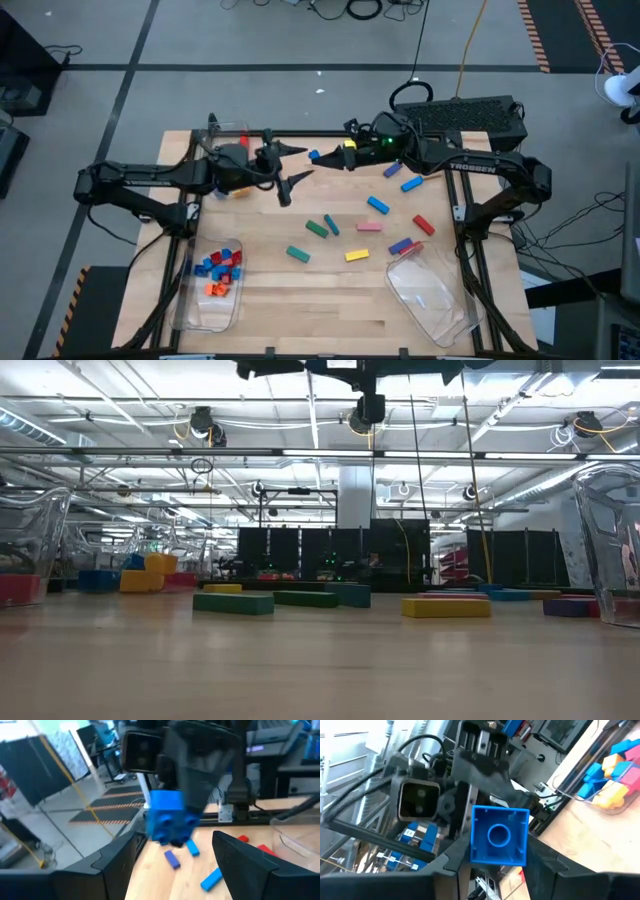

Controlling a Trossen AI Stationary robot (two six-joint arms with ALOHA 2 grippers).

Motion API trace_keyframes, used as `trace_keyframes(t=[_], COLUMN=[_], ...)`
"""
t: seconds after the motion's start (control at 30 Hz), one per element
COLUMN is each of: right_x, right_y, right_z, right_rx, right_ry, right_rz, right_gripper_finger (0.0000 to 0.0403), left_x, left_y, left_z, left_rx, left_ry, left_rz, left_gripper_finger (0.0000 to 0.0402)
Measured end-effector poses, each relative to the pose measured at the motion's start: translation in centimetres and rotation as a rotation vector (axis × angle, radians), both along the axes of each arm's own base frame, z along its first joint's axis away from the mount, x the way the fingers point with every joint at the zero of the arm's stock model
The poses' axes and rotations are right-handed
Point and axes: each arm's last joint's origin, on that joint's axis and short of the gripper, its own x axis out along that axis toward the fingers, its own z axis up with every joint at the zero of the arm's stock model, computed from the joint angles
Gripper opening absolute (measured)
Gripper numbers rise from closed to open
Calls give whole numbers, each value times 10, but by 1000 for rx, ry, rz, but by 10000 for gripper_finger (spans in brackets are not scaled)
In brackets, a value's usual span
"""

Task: Sort blocks by size
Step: Put the blue four stud game piece into the bottom left transparent bin

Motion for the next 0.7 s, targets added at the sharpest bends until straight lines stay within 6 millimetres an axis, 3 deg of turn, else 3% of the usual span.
trace_keyframes(t=[0.2,0.7], right_x=[0,0], right_y=[0,1], right_z=[1,4], right_rx=[-4,-10], right_ry=[-12,-40], right_rz=[0,22], right_gripper_finger=[124,125], left_x=[11,23], left_y=[-7,-5], left_z=[-1,-5], left_rx=[61,67], left_ry=[-37,-82], left_rz=[-17,31], left_gripper_finger=[260,256])
